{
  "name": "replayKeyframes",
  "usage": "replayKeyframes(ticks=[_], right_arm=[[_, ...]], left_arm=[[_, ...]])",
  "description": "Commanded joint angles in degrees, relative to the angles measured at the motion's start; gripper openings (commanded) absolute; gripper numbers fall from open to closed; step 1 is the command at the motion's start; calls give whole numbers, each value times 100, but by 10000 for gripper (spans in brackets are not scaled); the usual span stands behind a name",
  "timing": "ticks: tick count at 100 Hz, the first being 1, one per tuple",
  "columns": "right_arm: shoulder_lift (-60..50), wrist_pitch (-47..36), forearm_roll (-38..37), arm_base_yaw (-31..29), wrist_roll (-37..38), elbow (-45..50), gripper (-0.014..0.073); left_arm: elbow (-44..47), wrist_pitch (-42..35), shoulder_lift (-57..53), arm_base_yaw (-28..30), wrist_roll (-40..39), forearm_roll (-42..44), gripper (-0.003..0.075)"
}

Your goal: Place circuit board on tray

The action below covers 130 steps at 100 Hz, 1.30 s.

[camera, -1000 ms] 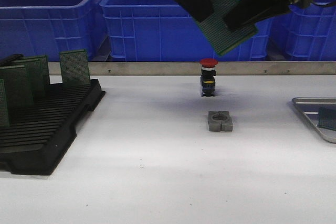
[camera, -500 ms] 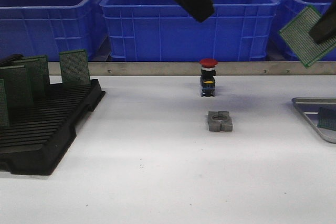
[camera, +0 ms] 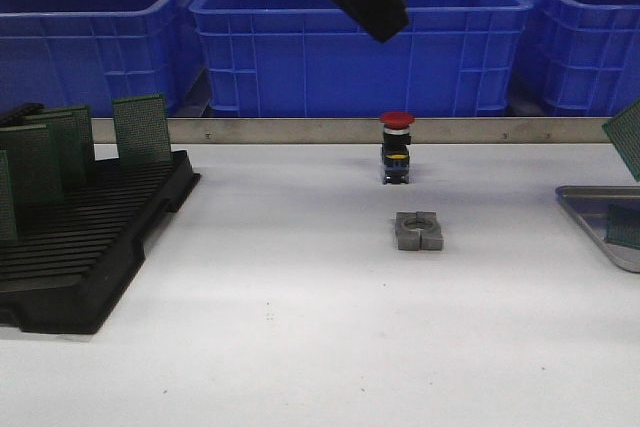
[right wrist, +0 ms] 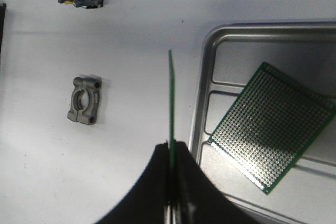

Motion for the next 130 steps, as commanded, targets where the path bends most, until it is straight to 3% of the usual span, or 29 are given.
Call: replayKeyframes(ticks=[1, 75, 111, 130], right_arm=[[-82, 80, 243, -43, -2, -168, -63], [353, -75, 139, -43, -2, -168, -60], [353, -122, 117, -43, -2, -168, 215], [353, -291, 81, -43, -2, -168, 304]], left_arm=[[-161, 189, -353, -45, -42, -309, 535], [-161, 189, -353, -45, -42, -309, 535], [-161, 189, -353, -45, -42, -309, 535], [-161, 189, -353, -45, -42, -309, 535]])
